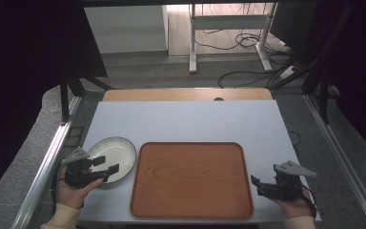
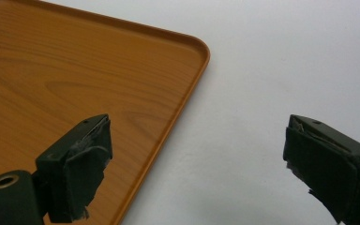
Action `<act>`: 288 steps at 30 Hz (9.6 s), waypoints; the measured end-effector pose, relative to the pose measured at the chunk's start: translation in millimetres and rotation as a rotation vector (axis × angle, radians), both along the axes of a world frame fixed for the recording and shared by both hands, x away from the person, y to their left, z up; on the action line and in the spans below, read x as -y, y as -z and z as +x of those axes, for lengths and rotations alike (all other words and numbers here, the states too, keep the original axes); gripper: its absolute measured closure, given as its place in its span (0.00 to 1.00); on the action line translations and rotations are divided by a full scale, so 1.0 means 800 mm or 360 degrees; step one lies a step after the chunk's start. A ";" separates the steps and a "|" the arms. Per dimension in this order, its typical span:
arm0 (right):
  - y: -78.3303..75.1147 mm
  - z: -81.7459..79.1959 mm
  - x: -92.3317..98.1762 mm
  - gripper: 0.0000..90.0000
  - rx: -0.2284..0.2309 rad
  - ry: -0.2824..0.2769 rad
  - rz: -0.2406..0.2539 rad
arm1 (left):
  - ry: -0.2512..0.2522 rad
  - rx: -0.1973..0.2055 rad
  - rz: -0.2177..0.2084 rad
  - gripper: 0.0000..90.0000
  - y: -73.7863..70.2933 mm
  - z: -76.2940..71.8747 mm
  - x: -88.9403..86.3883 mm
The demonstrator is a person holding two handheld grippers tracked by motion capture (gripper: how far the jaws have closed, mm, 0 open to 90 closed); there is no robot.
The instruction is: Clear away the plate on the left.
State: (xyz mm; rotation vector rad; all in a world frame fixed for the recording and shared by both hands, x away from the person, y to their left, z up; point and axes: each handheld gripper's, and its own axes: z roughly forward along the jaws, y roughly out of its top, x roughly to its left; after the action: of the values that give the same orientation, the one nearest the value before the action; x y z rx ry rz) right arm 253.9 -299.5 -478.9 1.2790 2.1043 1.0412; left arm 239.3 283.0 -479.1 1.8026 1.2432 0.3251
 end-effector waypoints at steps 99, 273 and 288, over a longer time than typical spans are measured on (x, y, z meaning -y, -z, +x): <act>0.012 0.004 -0.004 0.14 -0.0105 -0.0062 -0.0076 | -0.0221 -0.0187 0.0028 0.30 0.011 0.113 -0.066; 0.018 0.006 -0.006 0.14 -0.0166 -0.0132 -0.0136 | -0.0338 -0.0067 -0.0481 0.90 -0.015 0.075 -0.122; 0.018 0.008 -0.006 0.14 -0.0168 -0.0134 -0.0144 | -0.0271 -0.0015 -0.0510 0.90 -0.034 0.068 -0.114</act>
State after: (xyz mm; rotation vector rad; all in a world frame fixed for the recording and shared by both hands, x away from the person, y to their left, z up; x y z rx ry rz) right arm 260.1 -294.5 -493.3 1.2359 2.2748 0.9194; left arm 293.4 374.6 -451.8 1.4321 1.3736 0.1988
